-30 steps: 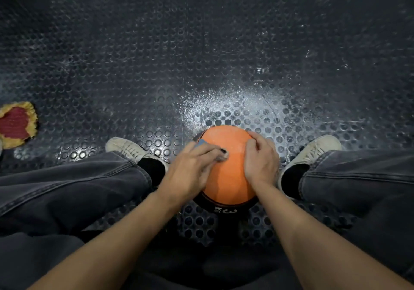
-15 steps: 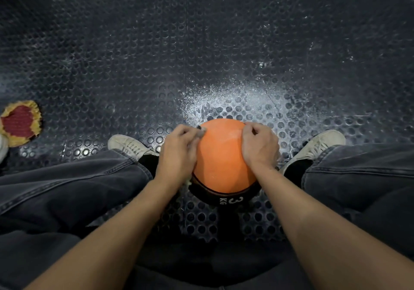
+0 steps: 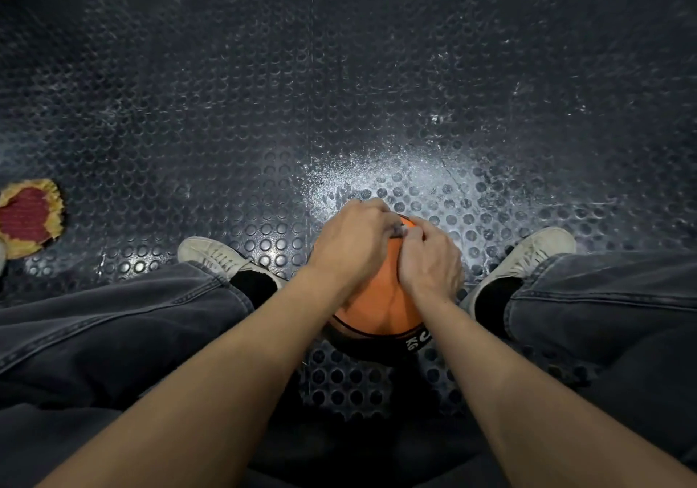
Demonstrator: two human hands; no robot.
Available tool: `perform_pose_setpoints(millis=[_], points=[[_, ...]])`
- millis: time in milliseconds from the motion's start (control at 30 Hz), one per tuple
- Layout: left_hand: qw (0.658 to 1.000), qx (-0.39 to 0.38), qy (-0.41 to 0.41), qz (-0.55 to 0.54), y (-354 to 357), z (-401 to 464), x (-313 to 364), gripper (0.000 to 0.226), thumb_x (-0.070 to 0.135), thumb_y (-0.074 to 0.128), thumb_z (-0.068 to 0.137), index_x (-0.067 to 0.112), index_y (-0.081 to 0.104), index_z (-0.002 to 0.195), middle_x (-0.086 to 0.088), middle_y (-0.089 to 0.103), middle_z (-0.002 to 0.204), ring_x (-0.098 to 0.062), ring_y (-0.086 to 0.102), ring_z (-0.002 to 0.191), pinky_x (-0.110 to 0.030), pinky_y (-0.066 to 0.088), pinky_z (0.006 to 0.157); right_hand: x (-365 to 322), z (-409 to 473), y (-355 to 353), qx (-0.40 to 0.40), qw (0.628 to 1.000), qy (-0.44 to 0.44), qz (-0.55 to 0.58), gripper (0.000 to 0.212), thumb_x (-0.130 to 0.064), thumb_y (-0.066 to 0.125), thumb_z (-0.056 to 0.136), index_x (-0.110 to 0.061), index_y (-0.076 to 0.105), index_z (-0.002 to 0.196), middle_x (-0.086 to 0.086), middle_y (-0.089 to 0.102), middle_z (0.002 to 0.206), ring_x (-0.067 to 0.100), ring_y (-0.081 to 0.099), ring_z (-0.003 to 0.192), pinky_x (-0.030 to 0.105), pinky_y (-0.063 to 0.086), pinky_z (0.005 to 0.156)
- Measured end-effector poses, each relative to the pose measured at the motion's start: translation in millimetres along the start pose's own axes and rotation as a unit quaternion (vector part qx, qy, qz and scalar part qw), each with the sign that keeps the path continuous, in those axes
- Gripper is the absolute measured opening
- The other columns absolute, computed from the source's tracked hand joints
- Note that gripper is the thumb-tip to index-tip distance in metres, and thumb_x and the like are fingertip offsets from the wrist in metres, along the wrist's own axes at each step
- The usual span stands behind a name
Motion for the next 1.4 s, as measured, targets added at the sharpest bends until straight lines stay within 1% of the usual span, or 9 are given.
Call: perform_pose_setpoints(millis=[167,367,567,767,967,1167,1267,1333,1400], points=[[0.983,-0.020,0.153,-0.097,-11,-84,-5,0.019,0.026,0.052,0.098,0.024,0.069,0.106,0.010,0.063,0.113,-0.020,0.058,0.090,-0.037,0.048,0.079,3,9,-5,-0.020,1.000,-0.005,-0.023,0.039,-0.031,0.037,0.102,-0.036,0.059,0.134,0.002,0.062,0.135,0.026,0.054,0.122,0.045,0.038,0.110],[0.999,-0.026,-0.005,-0.045,-3,-4,-16,0.026,0.030,0.049,0.096,0.020,0.073,0.103,0.007,0.063,0.104,-0.016,0.058,0.092,-0.038,0.051,0.083,-1,5,-1,-0.025,0.999,-0.037,-0.027,0.039,-0.032,0.039,0.101,-0.035,0.060,0.133,0.000,0.063,0.135,0.025,0.057,0.119,0.042,0.044,0.104],[0.987,-0.054,0.111,-0.101,-14,-62,-6,0.034,0.039,0.043,0.095,0.023,0.073,0.100,0.010,0.064,0.102,-0.014,0.060,0.092,-0.030,0.049,0.081,1,9,-4,-0.053,0.996,-0.063,-0.037,0.035,-0.033,0.042,0.101,-0.038,0.064,0.128,-0.003,0.065,0.130,0.016,0.057,0.101,0.029,0.042,0.087],[0.995,-0.068,-0.020,-0.075,10,4,-37,0.016,0.021,0.060,0.093,0.023,0.073,0.101,0.008,0.063,0.103,-0.012,0.059,0.091,-0.039,0.052,0.088,-6,3,1,-0.056,0.993,-0.088,-0.062,0.034,-0.035,0.043,0.100,-0.040,0.065,0.126,-0.001,0.067,0.127,0.023,0.058,0.114,0.035,0.041,0.095],[0.977,-0.131,0.103,-0.133,-3,-63,-23,0.023,0.039,0.052,0.093,0.035,0.070,0.106,0.022,0.055,0.102,-0.006,0.058,0.094,-0.033,0.050,0.085,-5,15,2,-0.106,0.987,-0.101,-0.068,0.034,-0.036,0.042,0.102,-0.038,0.065,0.127,-0.009,0.065,0.083,0.007,0.050,0.058,0.023,0.032,0.051],[0.992,-0.072,-0.025,-0.102,8,-5,-44,0.022,0.023,0.059,0.093,0.022,0.071,0.112,0.014,0.057,0.100,-0.002,0.054,0.086,-0.025,0.051,0.086,-4,14,5,-0.080,0.988,-0.122,-0.056,0.033,-0.038,0.046,0.099,-0.036,0.067,0.125,-0.001,0.070,0.116,0.018,0.062,0.089,0.033,0.050,0.080],[0.985,-0.098,0.057,-0.133,-3,-48,-29,0.026,0.032,0.057,0.092,0.026,0.070,0.114,0.017,0.056,0.102,0.003,0.055,0.090,-0.013,0.046,0.082,-2,21,5,-0.087,0.990,-0.101,-0.049,0.032,-0.039,0.047,0.100,-0.036,0.068,0.124,-0.009,0.071,0.096,0.011,0.054,0.066,0.030,0.048,0.067],[0.978,-0.106,0.126,-0.130,-8,-74,-18,0.025,0.037,0.054,0.094,0.029,0.070,0.111,0.018,0.058,0.104,-0.002,0.058,0.095,-0.023,0.050,0.083,-4,23,1,-0.080,0.989,-0.102,-0.070,0.031,-0.037,0.047,0.100,-0.033,0.069,0.121,-0.011,0.065,0.076,0.008,0.047,0.054,0.025,0.036,0.054],[0.982,-0.080,0.125,-0.114,-5,-68,-22,0.024,0.038,0.051,0.095,0.032,0.070,0.109,0.017,0.060,0.105,-0.008,0.059,0.094,-0.034,0.052,0.080,-9,16,-4,-0.048,0.989,-0.109,-0.089,0.029,-0.035,0.047,0.100,-0.030,0.070,0.117,-0.007,0.069,0.089,0.006,0.051,0.062,0.023,0.038,0.057]])
Point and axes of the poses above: each hand's wrist, its own z-axis towards the middle knuckle, its own y-axis out of the palm, x = y × z, the point moved 8 cm from there along z, towards the middle knuckle
